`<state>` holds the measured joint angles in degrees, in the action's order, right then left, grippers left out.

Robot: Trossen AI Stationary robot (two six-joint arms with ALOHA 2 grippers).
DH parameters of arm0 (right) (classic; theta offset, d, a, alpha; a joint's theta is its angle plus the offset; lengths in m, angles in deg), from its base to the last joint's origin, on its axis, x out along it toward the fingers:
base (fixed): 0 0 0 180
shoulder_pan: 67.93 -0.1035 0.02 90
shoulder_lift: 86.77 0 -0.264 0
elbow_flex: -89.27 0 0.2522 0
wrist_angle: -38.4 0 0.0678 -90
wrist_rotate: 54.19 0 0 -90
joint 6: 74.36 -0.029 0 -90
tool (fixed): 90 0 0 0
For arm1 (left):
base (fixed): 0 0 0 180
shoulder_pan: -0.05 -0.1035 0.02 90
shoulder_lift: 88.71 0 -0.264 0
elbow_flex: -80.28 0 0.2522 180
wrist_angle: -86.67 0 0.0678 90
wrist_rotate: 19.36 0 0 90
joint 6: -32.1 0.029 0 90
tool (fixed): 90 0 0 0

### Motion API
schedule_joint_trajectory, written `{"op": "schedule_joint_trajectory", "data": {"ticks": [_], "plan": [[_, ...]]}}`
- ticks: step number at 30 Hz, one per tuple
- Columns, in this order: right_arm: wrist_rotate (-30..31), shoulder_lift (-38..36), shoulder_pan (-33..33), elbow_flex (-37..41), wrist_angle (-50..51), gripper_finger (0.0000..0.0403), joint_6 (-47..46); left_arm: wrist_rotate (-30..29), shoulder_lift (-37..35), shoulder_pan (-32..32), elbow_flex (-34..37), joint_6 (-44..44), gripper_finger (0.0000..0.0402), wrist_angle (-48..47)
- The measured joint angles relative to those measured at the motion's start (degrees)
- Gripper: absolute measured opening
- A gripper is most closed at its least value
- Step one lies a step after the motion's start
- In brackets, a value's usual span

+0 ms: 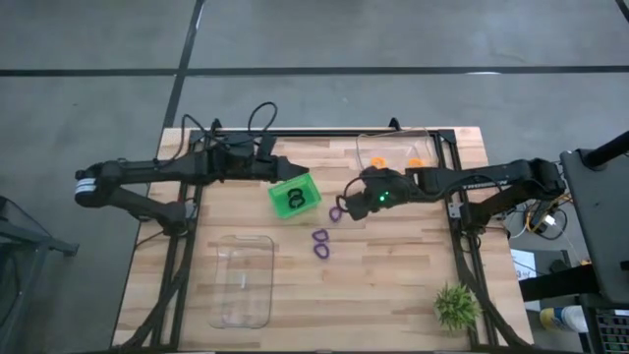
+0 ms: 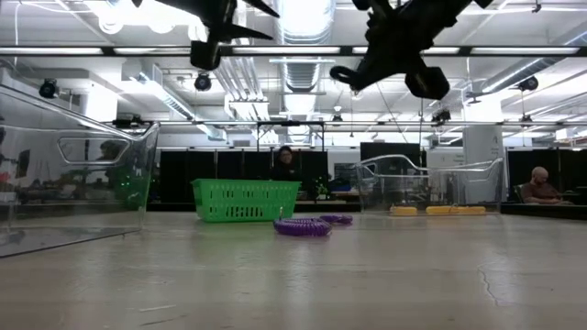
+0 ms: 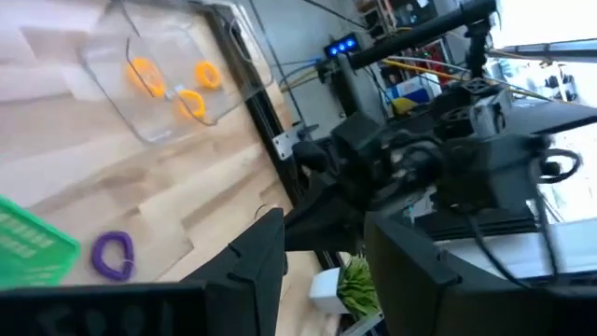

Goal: Sort spring keychains
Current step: Put the black spring keychain into the green bin

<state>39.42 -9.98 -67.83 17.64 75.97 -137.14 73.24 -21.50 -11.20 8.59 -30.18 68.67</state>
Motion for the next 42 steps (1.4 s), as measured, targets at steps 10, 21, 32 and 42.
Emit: {"op": "schedule_joint_trajectory", "data": {"ticks": [10, 21, 32, 42], "plan": [[1.12, -0.44, 0.02, 0.0, -1.09, 0.0013, -0.31, 4.42, 8.63, 2.79, 0.0, -4.98, 0.0142, 7.2], [2.45, -0.41, 0.07, 0.0, -3.63, 0.0013, 0.17, 6.83, 15.81, 4.98, 0.0, -10.87, 0.0142, 13.12], [2.56, -0.39, 0.07, 0.0, -4.83, 0.0013, 0.35, 8.64, 19.63, 5.08, -0.07, -11.7, 0.0142, 19.72], [1.9, -0.39, 0.04, 0.0, -6.36, 0.0013, 0.42, 9.95, 19.6, 5.07, -0.07, -11.04, 0.0142, 18.3]]}}
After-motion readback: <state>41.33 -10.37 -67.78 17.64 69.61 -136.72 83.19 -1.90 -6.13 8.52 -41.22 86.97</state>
